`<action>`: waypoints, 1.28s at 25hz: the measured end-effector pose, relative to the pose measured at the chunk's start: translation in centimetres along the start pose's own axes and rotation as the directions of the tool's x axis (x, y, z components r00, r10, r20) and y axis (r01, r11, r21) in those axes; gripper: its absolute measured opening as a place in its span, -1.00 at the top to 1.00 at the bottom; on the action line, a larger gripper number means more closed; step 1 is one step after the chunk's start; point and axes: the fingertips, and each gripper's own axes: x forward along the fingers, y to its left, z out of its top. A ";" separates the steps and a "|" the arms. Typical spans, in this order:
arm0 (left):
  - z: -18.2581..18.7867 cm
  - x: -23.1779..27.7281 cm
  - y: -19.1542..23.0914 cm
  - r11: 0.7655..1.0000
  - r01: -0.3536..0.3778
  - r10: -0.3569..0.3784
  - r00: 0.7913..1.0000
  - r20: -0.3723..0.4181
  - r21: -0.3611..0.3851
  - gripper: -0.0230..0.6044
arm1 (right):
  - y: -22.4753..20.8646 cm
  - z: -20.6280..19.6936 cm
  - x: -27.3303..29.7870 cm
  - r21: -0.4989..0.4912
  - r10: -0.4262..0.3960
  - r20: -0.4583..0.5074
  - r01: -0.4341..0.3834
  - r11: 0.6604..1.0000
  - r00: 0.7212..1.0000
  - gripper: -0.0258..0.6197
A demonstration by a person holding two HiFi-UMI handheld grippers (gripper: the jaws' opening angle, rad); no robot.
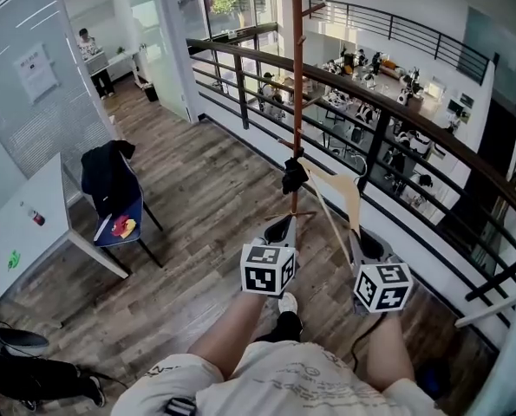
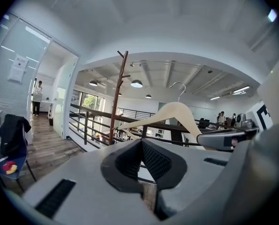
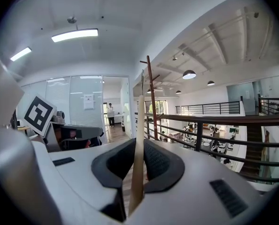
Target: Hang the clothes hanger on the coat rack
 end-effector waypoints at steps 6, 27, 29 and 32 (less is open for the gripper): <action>1.5 4.4 1.6 1.000 -0.022 0.022 1.000 0.009 -0.002 0.94 | -2.5 1.4 3.8 -0.016 0.034 0.000 -0.034 0.999 0.999 0.76; 8.0 20.9 10.3 0.997 -0.078 0.078 0.996 0.034 0.014 0.94 | -9.3 7.7 20.7 -0.044 0.219 0.021 -0.218 0.975 0.975 0.76; 8.4 22.2 11.5 0.996 -0.087 0.086 0.996 0.037 0.013 0.94 | -9.7 8.2 22.4 -0.038 0.238 0.026 -0.237 0.971 0.971 0.76; 9.0 24.0 13.1 0.995 -0.095 0.095 0.995 0.038 0.009 0.94 | -10.2 9.4 24.9 -0.043 0.267 0.031 -0.265 0.963 0.963 0.76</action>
